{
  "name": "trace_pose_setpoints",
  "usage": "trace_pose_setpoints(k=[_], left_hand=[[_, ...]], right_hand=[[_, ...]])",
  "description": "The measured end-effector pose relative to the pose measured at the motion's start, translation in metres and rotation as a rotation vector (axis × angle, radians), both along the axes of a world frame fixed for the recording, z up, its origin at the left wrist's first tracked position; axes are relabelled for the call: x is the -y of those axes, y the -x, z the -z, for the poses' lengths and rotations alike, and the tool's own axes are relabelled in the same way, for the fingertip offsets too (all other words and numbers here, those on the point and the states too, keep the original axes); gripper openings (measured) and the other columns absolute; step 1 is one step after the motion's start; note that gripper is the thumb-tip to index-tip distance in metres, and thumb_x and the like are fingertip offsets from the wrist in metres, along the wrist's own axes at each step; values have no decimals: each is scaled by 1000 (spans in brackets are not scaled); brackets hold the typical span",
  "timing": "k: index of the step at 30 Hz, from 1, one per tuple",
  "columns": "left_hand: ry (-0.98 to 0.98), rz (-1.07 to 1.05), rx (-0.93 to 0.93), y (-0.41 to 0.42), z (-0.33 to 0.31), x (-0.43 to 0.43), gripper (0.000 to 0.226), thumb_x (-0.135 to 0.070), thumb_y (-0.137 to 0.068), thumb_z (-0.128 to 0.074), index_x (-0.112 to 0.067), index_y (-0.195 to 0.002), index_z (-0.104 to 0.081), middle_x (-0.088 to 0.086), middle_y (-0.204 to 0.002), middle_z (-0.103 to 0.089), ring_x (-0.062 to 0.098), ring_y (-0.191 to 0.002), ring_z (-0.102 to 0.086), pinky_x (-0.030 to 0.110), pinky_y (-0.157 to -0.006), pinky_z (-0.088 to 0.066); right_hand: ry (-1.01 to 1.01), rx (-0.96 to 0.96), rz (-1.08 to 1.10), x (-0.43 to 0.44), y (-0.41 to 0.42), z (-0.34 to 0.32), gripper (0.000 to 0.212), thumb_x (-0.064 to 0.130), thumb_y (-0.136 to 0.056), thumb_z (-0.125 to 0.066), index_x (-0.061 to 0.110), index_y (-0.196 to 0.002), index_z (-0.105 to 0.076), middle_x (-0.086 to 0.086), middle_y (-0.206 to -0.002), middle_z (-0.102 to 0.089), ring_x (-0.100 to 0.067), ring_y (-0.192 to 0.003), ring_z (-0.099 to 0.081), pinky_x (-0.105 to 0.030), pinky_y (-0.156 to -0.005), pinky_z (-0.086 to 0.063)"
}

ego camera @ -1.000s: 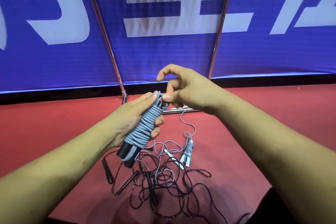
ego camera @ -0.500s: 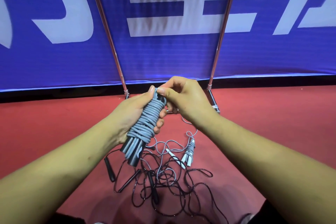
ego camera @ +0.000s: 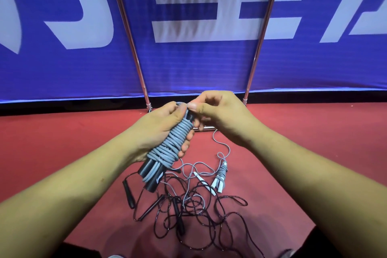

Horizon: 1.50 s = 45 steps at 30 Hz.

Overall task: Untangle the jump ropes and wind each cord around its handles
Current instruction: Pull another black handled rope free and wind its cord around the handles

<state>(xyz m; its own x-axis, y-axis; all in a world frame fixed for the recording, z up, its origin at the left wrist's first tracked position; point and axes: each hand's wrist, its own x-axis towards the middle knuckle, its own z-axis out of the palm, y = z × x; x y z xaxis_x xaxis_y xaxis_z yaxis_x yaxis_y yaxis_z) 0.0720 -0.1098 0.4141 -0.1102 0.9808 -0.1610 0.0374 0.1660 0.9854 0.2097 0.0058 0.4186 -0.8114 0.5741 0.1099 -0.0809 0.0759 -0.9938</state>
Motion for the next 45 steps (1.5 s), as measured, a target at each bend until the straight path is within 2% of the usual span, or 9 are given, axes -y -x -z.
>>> trace_pose_setpoints(k=[2, 6, 13, 16, 21, 28, 32, 40, 45], left_hand=[[33, -15, 0, -1, 0, -2, 42, -44, -87, -54, -9, -107, -44, 17, -72, -60, 27, -53, -57, 33, -48, -51], [23, 5, -189, 5, 3, 0, 51, -41, -78, -64, -5, -102, -37, 17, -72, -66, 29, -53, -60, 36, -51, -54], [-83, -36, -440, 8, -1, -5, 27, -41, -90, -56, -23, -109, -63, 9, -81, -74, 28, -70, -72, 34, -69, -58], [-143, -109, -531, -2, 1, -5, 20, -37, -101, -46, -30, -99, -65, -1, -67, -65, 12, -55, -63, 22, -55, -51], [-245, -180, -485, -16, -6, -16, 24, -37, -102, -45, -28, -87, -62, 0, -58, -59, 16, -45, -56, 24, -46, -45], [-124, -196, -132, -7, -14, -37, 39, -48, -100, -43, -12, -91, -55, 11, -60, -59, 25, -46, -53, 30, -54, -42], [-166, -175, -94, -8, -37, -55, 29, -44, -98, -50, -25, -78, -59, 12, -56, -53, 22, -42, -48, 25, -48, -39], [-263, -127, -87, 7, -117, -112, 23, -27, -99, -52, -6, -107, -57, 9, -55, -50, 20, -39, -45, 23, -42, -41], [-418, -205, 25, 31, -175, -154, 39, -34, -88, -68, -9, -105, -44, 7, -70, -66, 28, -54, -65, 36, -60, -56]], right_hand=[[-27, 92, -37, -4, -2, -4, 26, 20, -90, -68, -4, -82, -63, -12, -67, -61, -18, -55, -56, -27, -54, -46], [-154, 247, -64, -4, -2, -4, 21, 20, -84, -75, 1, -86, -70, -8, -72, -59, -14, -57, -47, -25, -52, -40], [90, 89, 32, -8, 4, -7, 14, 9, -85, -71, 13, -77, -61, -11, -77, -56, -15, -54, -44, -23, -52, -36], [76, 29, 102, -9, 5, -14, 14, 6, -85, -70, 9, -76, -60, -16, -75, -52, -15, -49, -40, -23, -47, -33], [209, -167, 312, -24, 6, -31, 18, 1, -86, -67, 7, -73, -57, -7, -58, -51, -14, -45, -42, -24, -47, -38], [283, -172, 162, -30, 0, -45, 6, 2, -88, -66, 3, -86, -60, -9, -66, -58, -16, -56, -57, -25, -58, -52], [224, -181, 176, -45, 2, -78, 4, 0, -88, -64, 2, -85, -61, -8, -64, -59, -15, -54, -57, -24, -56, -52], [101, -252, 239, -94, 17, -163, 7, 3, -87, -68, 4, -82, -63, -9, -66, -64, -14, -51, -57, -24, -54, -52], [35, -330, 224, -128, 33, -234, 9, -2, -88, -65, 3, -81, -61, -6, -59, -65, -16, -52, -64, -25, -59, -57]])
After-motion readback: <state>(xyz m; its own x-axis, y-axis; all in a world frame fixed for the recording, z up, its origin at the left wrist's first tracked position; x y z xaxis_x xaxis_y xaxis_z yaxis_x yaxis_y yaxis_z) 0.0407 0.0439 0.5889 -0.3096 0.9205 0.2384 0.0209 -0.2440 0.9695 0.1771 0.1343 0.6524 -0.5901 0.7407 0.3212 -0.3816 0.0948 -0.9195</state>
